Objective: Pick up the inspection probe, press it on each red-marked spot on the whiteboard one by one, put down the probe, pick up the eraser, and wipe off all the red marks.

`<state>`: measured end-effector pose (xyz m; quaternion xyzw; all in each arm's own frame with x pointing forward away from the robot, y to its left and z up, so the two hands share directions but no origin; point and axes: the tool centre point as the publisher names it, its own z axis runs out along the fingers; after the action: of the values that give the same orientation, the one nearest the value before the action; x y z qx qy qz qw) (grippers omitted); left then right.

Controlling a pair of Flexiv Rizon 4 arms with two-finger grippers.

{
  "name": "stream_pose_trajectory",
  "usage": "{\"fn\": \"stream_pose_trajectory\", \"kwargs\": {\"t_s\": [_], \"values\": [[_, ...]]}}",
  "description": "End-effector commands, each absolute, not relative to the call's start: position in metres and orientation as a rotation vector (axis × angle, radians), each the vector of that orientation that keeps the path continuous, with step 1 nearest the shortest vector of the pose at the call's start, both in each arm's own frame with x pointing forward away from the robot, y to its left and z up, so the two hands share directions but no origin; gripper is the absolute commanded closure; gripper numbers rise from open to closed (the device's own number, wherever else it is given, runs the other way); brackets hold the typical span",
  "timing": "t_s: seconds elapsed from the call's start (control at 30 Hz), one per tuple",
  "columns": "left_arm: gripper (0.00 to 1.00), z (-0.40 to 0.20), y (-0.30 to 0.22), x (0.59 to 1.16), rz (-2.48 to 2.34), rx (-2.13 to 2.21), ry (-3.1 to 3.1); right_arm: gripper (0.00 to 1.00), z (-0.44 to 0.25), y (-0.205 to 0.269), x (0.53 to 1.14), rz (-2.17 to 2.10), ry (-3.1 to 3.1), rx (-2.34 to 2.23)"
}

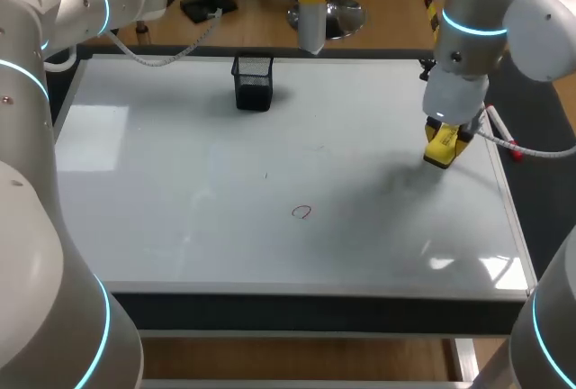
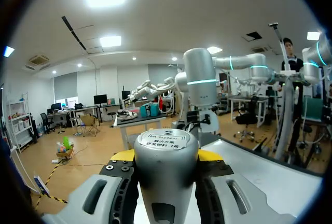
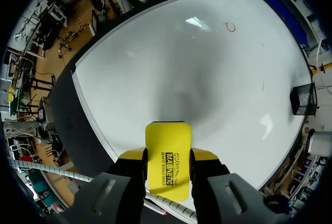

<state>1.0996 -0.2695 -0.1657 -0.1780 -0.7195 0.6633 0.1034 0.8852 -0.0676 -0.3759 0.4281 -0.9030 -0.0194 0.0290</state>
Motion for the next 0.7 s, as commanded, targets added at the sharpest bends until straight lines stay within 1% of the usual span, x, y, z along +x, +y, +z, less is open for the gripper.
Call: {"fn": "stream_pose_trajectory", "kwargs": {"t_s": [0.03,0.7], "values": [[1.00,-0.1667,-0.2696,1.1068,1.804,-0.710,-1.975,1.00,-0.3752,-0.0685,0.8854,-0.055,-2.785,1.323],[1.00,-0.1667,-0.2707,1.1034,1.794,-0.714,-1.979,1.00,-0.3752,-0.0685,0.8854,-0.055,-2.785,1.323]]}}
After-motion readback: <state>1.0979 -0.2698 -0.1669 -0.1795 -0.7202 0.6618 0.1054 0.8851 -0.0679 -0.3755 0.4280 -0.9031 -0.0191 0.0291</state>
